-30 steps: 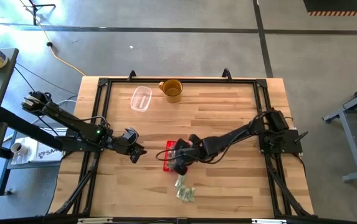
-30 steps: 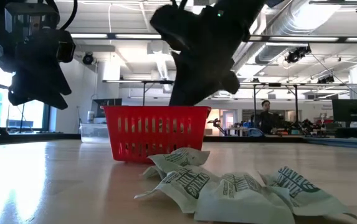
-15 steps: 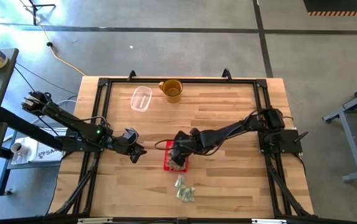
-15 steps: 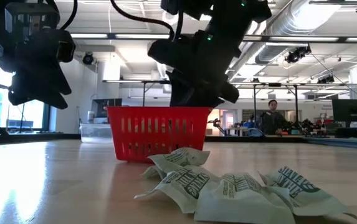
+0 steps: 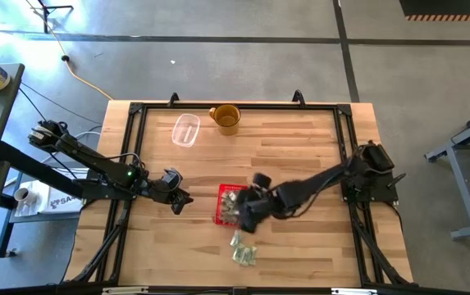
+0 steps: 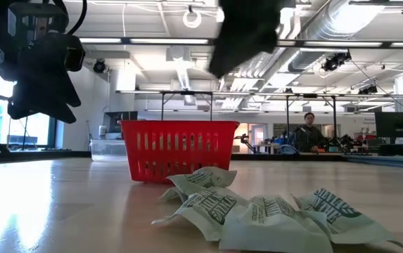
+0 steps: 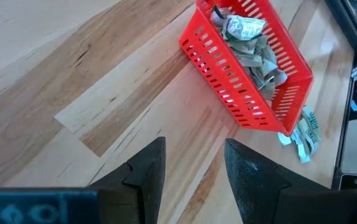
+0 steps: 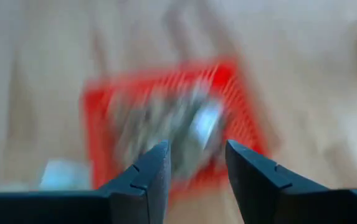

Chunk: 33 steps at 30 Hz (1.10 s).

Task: Pick and place Stevia / Truvia into bins
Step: Put the white stevia packet into the red basket

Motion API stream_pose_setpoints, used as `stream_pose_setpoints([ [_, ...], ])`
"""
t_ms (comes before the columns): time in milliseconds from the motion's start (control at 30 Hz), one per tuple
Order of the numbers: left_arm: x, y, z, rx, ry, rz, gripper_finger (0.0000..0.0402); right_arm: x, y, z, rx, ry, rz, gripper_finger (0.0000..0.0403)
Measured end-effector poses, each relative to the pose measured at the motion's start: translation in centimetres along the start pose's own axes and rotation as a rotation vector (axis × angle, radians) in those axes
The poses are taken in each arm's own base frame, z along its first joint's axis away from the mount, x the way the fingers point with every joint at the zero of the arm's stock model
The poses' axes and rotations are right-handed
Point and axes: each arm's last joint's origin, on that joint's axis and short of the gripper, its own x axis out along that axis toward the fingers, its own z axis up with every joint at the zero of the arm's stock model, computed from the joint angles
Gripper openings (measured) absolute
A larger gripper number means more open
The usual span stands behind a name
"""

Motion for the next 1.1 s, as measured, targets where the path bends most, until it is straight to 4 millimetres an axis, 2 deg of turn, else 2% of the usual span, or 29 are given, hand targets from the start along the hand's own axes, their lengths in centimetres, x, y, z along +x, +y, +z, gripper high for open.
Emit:
stream_pose_setpoints([
  [167, 0.0, 0.0, 0.0, 0.003, 0.000, 0.001, 0.0198, -1.3, 3.5, -4.8, -0.140, 0.190, 0.162, 0.0154],
  [333, 0.0, 0.1, 0.0, 0.006, -0.001, 0.009, 0.0198, -2.2, 7.7, -8.1, -0.361, 0.164, 0.353, 0.0165],
  [467, 0.0, 0.2, 0.0, 0.011, -0.011, 0.024, 0.0198, -1.2, 10.2, -9.9, -0.552, 0.085, 0.397, 0.0183],
  [600, 0.0, 0.2, 0.0, 0.010, -0.012, 0.022, 0.0198, 0.8, 10.7, -10.7, -0.633, 0.086, 0.376, 0.0205],
  [733, 0.0, -0.1, 0.1, -0.002, -0.005, -0.015, 0.0198, 1.9, 10.1, -10.3, -0.587, 0.091, 0.319, 0.0223],
  [833, -0.1, -1.4, 0.5, 0.082, -0.030, -0.155, 0.0198, 2.0, 9.8, -9.9, -0.465, 0.106, 0.287, 0.0230],
  [967, 0.0, -2.5, 0.8, 0.226, -0.048, -0.273, 0.0198, 1.2, 10.5, -10.2, -0.336, 0.132, 0.296, 0.0232],
  [1100, 0.9, -3.0, 0.5, 0.187, 0.012, -0.214, 0.0197, -0.1, 11.5, -11.3, -0.212, 0.186, 0.290, 0.0232],
])
